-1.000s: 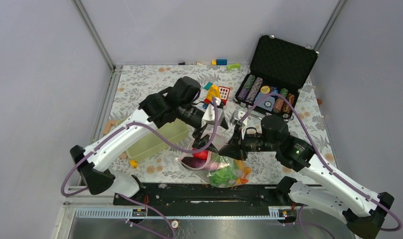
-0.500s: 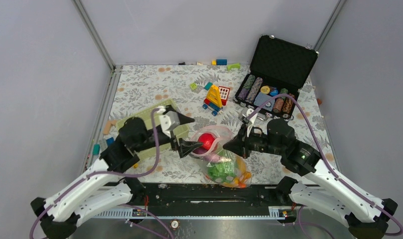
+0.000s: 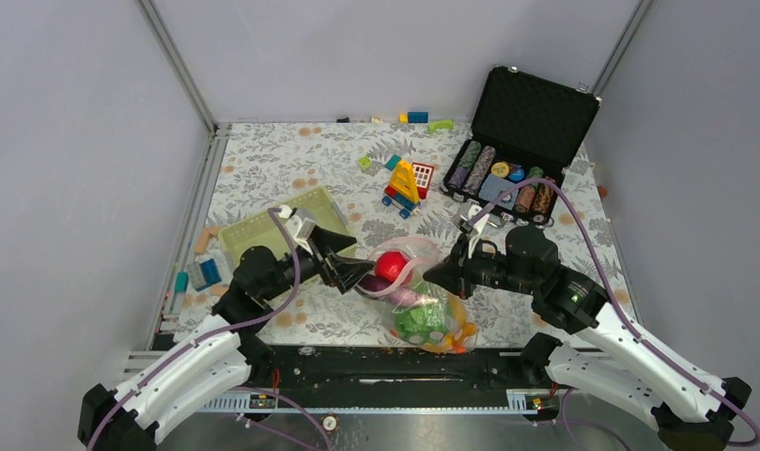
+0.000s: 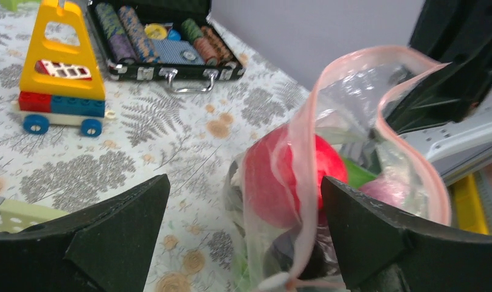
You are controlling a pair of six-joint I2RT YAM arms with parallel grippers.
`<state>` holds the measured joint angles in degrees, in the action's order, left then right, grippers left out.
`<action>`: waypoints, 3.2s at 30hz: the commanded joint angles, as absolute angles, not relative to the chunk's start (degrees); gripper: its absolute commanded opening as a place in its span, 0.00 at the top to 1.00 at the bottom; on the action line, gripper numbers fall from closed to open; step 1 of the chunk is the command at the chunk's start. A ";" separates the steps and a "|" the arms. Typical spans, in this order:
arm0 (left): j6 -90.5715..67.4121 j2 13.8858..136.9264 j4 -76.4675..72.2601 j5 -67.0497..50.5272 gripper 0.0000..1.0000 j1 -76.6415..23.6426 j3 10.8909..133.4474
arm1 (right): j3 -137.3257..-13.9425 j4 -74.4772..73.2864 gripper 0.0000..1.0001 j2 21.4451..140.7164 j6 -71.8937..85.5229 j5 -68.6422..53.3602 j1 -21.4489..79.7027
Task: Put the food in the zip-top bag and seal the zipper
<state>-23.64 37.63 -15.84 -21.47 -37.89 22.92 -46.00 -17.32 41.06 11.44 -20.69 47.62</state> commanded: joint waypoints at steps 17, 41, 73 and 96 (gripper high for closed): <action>-45.86 50.53 -74.49 -43.17 0.01 -24.54 6.99 | -49.19 -17.62 0.90 40.00 15.35 -14.31 47.72; -38.64 49.31 -52.70 -42.47 0.44 -25.60 15.10 | -50.23 -17.22 0.89 40.75 15.31 -18.06 47.73; -31.12 43.67 -36.94 -38.54 1.00 -39.92 22.91 | -66.16 -34.35 0.00 40.39 -18.42 -10.19 47.72; -27.29 48.04 -33.83 -38.27 1.00 -44.36 28.48 | -94.50 -67.01 0.10 77.07 -53.47 -35.16 48.38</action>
<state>-28.29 47.55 -31.75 -38.15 -43.92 25.17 -89.25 -60.55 74.76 -47.44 -32.21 47.68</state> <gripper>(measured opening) 0.010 0.930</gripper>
